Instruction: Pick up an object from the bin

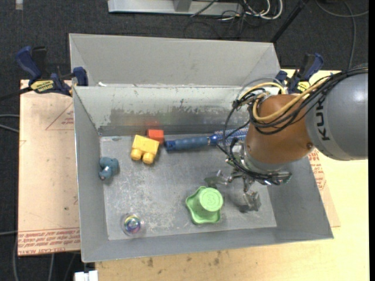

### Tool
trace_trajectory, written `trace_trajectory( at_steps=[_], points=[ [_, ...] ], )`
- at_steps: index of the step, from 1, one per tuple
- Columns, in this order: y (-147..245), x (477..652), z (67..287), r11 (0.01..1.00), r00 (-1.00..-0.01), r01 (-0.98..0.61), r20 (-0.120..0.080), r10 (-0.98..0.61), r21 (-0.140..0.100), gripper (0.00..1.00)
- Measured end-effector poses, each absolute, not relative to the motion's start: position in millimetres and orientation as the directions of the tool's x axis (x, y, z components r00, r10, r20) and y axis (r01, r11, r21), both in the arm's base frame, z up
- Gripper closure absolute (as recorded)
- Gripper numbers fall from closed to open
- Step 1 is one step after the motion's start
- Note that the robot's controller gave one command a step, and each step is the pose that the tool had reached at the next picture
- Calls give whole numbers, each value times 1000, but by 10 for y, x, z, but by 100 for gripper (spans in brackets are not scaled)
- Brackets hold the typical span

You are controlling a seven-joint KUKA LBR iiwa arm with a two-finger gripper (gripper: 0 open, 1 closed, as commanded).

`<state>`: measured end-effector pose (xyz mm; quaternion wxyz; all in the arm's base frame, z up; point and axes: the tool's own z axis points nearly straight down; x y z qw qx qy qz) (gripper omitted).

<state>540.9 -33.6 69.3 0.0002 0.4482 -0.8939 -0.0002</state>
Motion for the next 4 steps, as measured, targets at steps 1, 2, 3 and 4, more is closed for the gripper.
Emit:
trace_trajectory(
  at_steps=[1, 2, 3, 4],
  points=[
    [467, 5169, 714, 627, -627, -779, -4, -779, 4, 0],
    [489, 5156, 706, 367, -367, -930, -5, -930, -4, 0],
    [491, 5173, 724, 368, -368, -930, -8, -930, -9, 100],
    [401, 5040, 1888, 420, -420, -907, -6, -907, -7, 100]
  ],
)
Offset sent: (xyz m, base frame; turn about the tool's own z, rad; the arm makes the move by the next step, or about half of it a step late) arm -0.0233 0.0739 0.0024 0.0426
